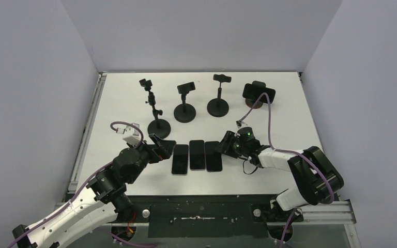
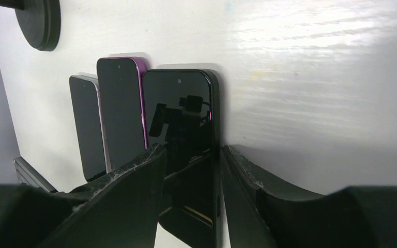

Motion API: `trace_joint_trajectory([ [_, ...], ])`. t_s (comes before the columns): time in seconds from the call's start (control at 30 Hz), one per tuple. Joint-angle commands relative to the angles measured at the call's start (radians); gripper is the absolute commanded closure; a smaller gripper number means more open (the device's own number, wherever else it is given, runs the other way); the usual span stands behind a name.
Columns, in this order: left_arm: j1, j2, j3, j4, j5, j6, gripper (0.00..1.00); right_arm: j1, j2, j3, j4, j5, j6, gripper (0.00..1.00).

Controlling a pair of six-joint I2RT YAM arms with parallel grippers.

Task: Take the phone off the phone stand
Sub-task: Place the phone at the center of the board, then remove the phone from the phone stand.

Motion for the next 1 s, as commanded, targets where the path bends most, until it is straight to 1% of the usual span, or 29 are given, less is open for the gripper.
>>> trace_joint_trajectory([
  [0.0,-0.004,-0.022,0.022,0.015,-0.001,0.016,0.03,0.034,0.082,0.026,-0.017,0.022,-0.005,0.56],
  [0.1,-0.004,-0.033,0.019,0.004,-0.002,0.015,0.03,0.043,0.11,0.044,-0.015,0.017,-0.011,0.57],
  [0.2,-0.004,-0.039,0.019,0.001,-0.007,0.016,0.03,0.04,0.095,0.053,-0.036,0.024,-0.011,0.56],
  [0.3,-0.004,-0.039,0.024,-0.002,-0.018,0.02,0.03,0.033,0.0,0.069,-0.099,0.055,-0.029,0.5],
  [0.4,-0.003,-0.027,0.044,-0.013,-0.029,0.038,0.03,0.031,-0.136,0.117,-0.206,0.118,-0.083,0.43],
  [0.53,-0.003,0.007,0.107,-0.027,-0.041,0.076,0.03,0.035,-0.336,0.198,-0.359,0.207,-0.207,0.39],
  [0.6,-0.003,0.016,0.134,-0.015,-0.028,0.088,0.03,0.042,-0.431,0.235,-0.4,0.219,-0.269,0.38],
  [0.63,-0.003,0.016,0.138,0.0,-0.005,0.089,0.03,0.048,-0.476,0.247,-0.41,0.213,-0.294,0.38],
  [0.7,-0.003,0.007,0.129,0.096,0.098,0.165,0.03,0.057,-0.554,0.259,-0.404,0.173,-0.318,0.37],
  [0.73,-0.002,0.005,0.125,0.15,0.156,0.174,0.03,0.058,-0.592,0.256,-0.376,0.139,-0.321,0.38],
  [0.8,-0.002,0.017,0.123,0.207,0.206,0.163,0.03,0.063,-0.658,0.241,-0.311,0.068,-0.307,0.37],
  [0.9,0.0,0.093,0.186,0.224,0.271,0.134,0.03,0.068,-0.72,0.229,-0.233,0.023,-0.265,0.37],
  [0.97,0.0,0.145,0.245,0.21,0.29,0.112,0.03,0.07,-0.727,0.251,-0.247,0.068,-0.253,0.37],
])
